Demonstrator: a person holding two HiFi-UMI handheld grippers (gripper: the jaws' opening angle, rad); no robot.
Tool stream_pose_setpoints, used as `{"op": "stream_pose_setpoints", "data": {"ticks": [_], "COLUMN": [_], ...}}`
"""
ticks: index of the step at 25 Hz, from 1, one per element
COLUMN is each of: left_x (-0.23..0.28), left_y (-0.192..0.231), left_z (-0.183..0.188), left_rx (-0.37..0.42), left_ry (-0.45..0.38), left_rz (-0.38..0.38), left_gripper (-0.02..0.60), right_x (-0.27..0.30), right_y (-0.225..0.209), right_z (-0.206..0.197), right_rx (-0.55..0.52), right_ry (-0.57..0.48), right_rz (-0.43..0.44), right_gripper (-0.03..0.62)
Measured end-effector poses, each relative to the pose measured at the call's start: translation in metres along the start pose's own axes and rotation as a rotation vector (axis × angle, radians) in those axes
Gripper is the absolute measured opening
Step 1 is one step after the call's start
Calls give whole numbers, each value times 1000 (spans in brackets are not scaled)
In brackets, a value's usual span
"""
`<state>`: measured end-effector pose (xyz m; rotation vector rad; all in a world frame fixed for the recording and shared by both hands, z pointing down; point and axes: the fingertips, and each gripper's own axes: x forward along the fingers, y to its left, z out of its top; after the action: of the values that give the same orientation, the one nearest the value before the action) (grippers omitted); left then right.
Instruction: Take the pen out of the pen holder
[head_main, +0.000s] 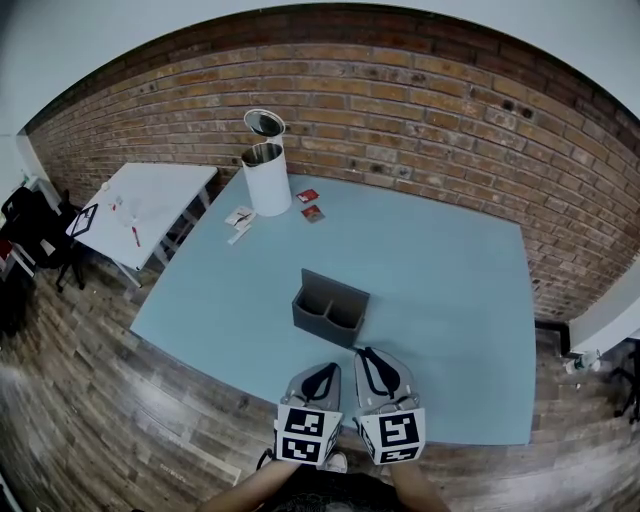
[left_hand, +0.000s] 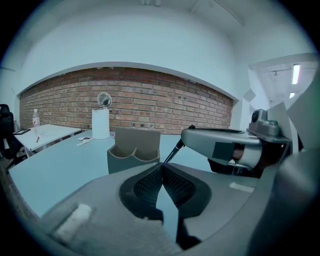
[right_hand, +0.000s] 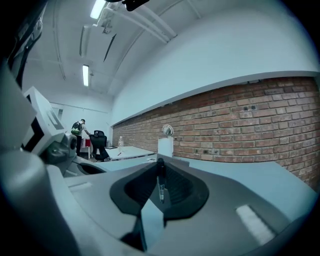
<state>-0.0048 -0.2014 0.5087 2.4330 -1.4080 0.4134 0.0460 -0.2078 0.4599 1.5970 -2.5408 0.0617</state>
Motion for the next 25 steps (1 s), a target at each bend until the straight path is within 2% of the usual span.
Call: {"op": "stream_pose_setpoints", "data": {"ticks": [8,25], "left_x": [-9,-21], "left_y": [-8,-15], "left_z": [-3,-5], "left_rx": [5,14], "left_ry": [-10,-28], "left_rz": [6,12], "left_gripper": [-2,-2], "right_x": [-14,-22], "right_y": [6,17], "right_z": [-17,-28], "right_rx": [43,34], "right_ry": [33,70], "right_rz": [5,30], "right_gripper": [49,49]}}
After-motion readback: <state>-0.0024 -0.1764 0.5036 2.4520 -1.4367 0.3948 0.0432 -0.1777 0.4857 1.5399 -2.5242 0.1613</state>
